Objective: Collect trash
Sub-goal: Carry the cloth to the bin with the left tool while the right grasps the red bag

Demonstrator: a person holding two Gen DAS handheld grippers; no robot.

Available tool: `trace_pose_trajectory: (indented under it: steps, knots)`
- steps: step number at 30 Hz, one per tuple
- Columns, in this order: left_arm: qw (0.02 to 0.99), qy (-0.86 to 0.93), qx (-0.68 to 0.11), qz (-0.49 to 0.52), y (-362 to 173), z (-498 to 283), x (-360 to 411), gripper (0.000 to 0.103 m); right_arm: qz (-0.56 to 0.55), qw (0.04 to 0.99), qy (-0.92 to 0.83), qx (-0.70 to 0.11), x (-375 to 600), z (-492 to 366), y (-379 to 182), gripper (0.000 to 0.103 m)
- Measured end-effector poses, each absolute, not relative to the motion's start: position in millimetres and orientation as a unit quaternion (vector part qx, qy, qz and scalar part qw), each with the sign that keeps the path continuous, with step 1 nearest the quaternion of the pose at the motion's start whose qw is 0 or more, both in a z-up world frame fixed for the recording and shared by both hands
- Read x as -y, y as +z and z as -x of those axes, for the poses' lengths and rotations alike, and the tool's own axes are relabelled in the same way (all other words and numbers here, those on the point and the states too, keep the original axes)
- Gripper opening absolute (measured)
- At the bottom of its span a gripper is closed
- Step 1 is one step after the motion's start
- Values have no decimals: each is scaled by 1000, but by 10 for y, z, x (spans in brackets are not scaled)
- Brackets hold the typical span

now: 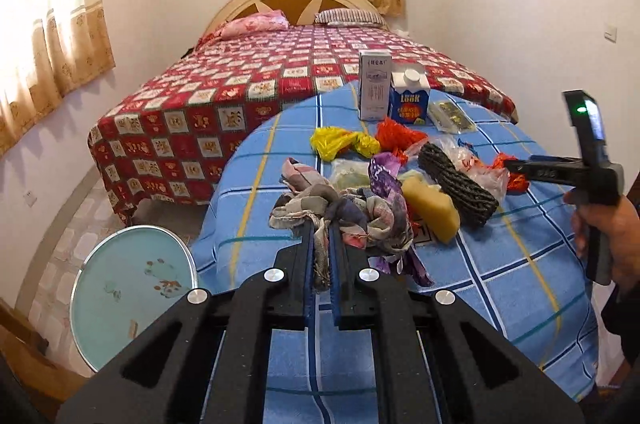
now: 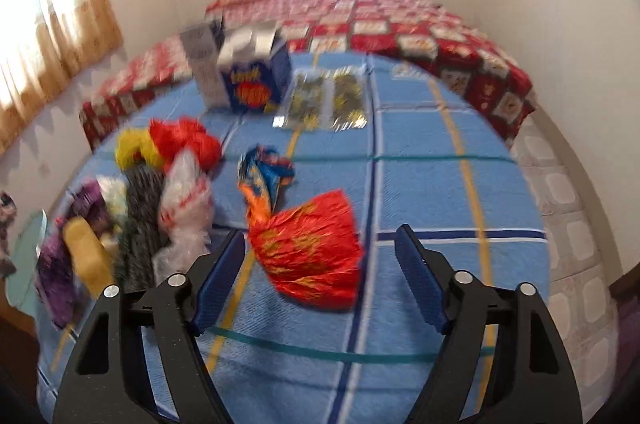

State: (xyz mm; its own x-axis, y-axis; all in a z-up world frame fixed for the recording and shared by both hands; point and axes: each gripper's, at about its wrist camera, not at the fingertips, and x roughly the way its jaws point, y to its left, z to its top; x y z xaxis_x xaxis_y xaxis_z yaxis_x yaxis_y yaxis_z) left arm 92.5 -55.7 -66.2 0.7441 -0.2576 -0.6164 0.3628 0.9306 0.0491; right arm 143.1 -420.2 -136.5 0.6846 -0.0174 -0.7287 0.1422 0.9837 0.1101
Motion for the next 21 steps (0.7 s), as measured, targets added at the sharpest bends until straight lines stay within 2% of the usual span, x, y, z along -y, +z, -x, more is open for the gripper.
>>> trace_pose_trajectory:
  steps: [1,5,8,21]
  knots:
    - [929,-167,-320,-83,-689,-936,554,6,-80,910,-41,-404,4190,-1462,-1403,58]
    - [927,-160,-330,-79,-755,-956,459,6,-95,902,-13,-422,4217,-1492,-1504,25]
    - [928,-150,-332,-77,-756,-973,355,6,-92,909,-4,-406,4213,-1407,-1436,20]
    - [937,-93,-328,-75,-679,-992,-163,6,-63,950,50,-301,3696,-1212,-645,18]
